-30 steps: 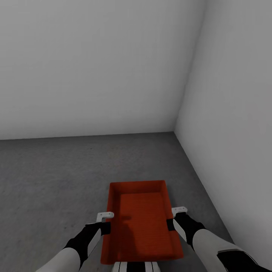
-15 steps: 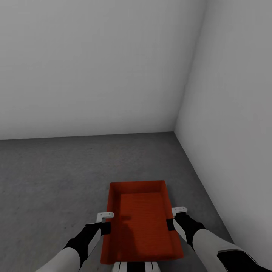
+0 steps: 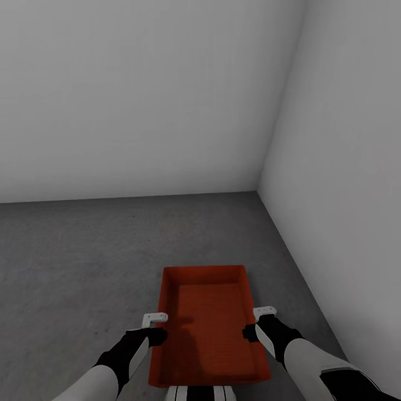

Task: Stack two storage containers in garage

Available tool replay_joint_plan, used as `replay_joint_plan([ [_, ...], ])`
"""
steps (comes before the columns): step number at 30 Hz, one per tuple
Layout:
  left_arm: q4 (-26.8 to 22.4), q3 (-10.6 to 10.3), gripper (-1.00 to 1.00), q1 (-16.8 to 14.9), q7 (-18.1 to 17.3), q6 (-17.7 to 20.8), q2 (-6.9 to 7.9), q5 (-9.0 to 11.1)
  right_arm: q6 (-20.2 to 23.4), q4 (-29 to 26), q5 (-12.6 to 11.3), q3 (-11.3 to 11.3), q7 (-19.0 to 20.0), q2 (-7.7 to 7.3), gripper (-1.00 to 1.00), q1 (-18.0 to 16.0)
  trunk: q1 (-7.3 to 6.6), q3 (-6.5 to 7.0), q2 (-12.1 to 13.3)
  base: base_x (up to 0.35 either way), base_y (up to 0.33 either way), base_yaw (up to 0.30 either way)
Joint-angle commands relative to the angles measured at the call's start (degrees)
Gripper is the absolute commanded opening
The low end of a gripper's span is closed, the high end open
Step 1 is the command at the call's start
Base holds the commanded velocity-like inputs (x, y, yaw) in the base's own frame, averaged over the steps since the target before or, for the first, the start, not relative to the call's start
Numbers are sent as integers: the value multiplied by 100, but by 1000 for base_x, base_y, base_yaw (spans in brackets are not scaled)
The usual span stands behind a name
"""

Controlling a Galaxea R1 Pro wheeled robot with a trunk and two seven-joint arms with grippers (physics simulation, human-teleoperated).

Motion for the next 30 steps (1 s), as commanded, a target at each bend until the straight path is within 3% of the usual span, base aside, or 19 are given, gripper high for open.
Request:
replay_joint_plan([
  [1, -12, 27, 100, 0, 11, 33, -5, 7, 43, -11, 11, 42, -12, -1, 100, 0, -1, -4, -2, 0, 0, 0],
  [25, -12, 27, 100, 1, 11, 33, -5, 7, 43, -10, 10, 42, -12, -1, 100, 0, -1, -4, -2, 0, 0, 0],
  [30, -12, 27, 100, 2, 11, 33, -7, 7, 43, -10, 9, 42, -12, -1, 100, 0, -11, 84, 4, 0, 0, 0],
])
